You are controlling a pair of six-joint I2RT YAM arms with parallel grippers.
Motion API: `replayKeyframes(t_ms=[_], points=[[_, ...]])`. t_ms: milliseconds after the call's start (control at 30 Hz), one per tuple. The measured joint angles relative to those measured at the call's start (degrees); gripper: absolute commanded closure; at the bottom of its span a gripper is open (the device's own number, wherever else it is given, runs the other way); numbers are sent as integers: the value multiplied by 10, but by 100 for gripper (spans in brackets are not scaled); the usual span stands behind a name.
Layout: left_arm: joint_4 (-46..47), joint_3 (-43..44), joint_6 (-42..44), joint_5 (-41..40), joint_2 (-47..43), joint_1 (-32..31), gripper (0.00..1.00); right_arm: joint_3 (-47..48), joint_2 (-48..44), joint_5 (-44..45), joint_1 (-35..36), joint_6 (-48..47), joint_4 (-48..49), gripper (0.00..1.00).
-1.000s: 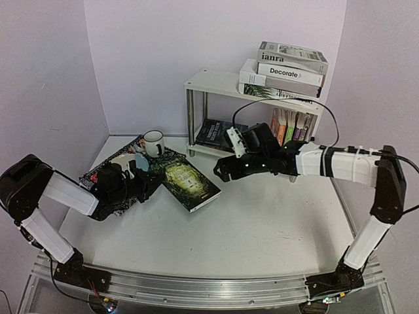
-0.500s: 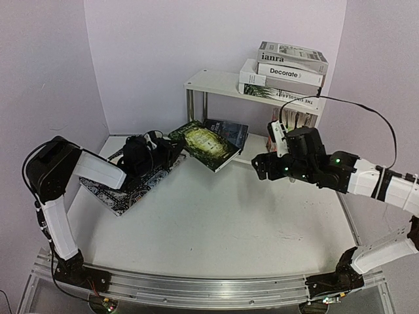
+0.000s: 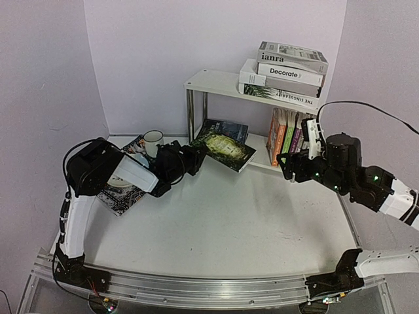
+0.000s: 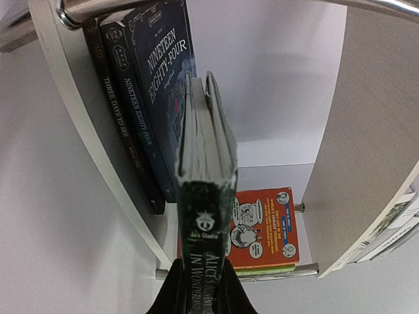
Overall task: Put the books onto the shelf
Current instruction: Place the book in the book pile on the shelf.
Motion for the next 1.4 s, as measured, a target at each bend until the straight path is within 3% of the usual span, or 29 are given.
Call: replayKeyframes(t_ms=[967,1400], points=[[42,221,-13,-140,162,-13,100,-18,-56,24,0,-18,-24,13],[49,283,-10,-194,190,-13,100,-27,-55,25,0,-18,-25,13]])
